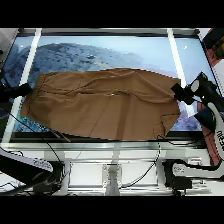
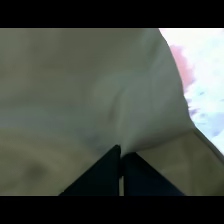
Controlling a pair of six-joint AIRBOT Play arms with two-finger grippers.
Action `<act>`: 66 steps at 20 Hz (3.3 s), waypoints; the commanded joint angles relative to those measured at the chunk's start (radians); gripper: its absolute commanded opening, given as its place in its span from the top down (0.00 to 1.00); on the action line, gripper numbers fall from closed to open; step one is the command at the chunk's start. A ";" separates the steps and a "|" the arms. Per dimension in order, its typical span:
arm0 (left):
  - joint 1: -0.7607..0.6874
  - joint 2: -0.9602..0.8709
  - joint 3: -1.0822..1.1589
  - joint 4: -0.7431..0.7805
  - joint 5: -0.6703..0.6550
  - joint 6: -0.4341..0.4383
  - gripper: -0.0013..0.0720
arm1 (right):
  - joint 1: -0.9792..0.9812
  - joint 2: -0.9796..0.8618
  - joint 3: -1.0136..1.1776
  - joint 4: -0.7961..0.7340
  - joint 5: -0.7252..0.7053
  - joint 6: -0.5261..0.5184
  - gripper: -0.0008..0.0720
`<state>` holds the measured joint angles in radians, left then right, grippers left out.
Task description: Fold the clothes and pants, and hang the long-sleeved shirts on hangers.
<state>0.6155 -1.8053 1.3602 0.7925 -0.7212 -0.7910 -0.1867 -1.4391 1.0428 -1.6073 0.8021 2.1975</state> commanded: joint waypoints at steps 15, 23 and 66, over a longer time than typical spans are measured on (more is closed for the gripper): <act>-0.016 0.024 0.003 -0.008 0.233 -0.145 0.95 | -0.034 -0.148 -0.041 0.061 -0.451 0.099 0.98; -0.016 0.025 0.003 0.032 0.306 -0.175 0.95 | -0.016 -0.148 -0.041 0.085 -0.443 0.098 0.98; 0.164 0.537 -0.291 0.404 -0.267 -0.225 0.95 | 0.042 0.778 -0.492 0.438 0.317 -0.753 0.26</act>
<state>0.7883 -1.2449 1.0931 1.1954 -0.9863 -1.0191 -0.2199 -0.6483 0.6018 -1.2091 1.2533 1.5219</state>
